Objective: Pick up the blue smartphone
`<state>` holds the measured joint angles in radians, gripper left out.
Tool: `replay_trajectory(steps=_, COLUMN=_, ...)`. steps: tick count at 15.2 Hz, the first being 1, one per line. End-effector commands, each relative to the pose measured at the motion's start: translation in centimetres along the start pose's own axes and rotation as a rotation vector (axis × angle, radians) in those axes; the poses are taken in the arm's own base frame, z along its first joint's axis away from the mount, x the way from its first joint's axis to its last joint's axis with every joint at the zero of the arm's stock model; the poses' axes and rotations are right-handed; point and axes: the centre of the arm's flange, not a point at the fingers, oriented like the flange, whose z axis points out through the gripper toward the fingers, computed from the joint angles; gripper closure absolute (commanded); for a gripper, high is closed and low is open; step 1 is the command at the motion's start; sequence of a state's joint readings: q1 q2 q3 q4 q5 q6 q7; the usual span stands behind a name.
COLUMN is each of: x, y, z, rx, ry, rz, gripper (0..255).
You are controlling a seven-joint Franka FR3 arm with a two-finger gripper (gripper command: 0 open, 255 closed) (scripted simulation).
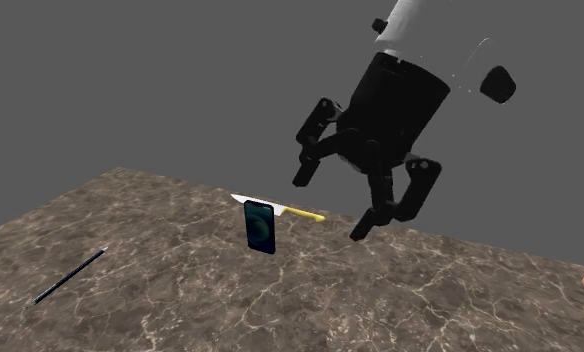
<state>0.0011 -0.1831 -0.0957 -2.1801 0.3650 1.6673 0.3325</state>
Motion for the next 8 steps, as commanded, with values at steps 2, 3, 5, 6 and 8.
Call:
replay_trajectory(steps=2, x=3.7, y=-1.1, z=2.4, rx=0.083, ry=-0.087, rz=0.087, gripper=0)
replay_trajectory(steps=3, x=4.8, y=-1.4, z=3.3, rx=0.11, ry=-0.115, rz=0.114, gripper=0)
replay_trajectory(steps=5, x=7.1, y=-2.0, z=5.1, rx=0.163, ry=-0.172, rz=0.17, gripper=0)
replay_trajectory(steps=6, x=8.2, y=-2.3, z=6.0, rx=0.189, ry=-0.201, rz=0.198, gripper=0)
replay_trajectory(steps=8, x=10.3, y=-2.8, z=8.0, rx=0.243, ry=-0.258, rz=0.254, gripper=0)
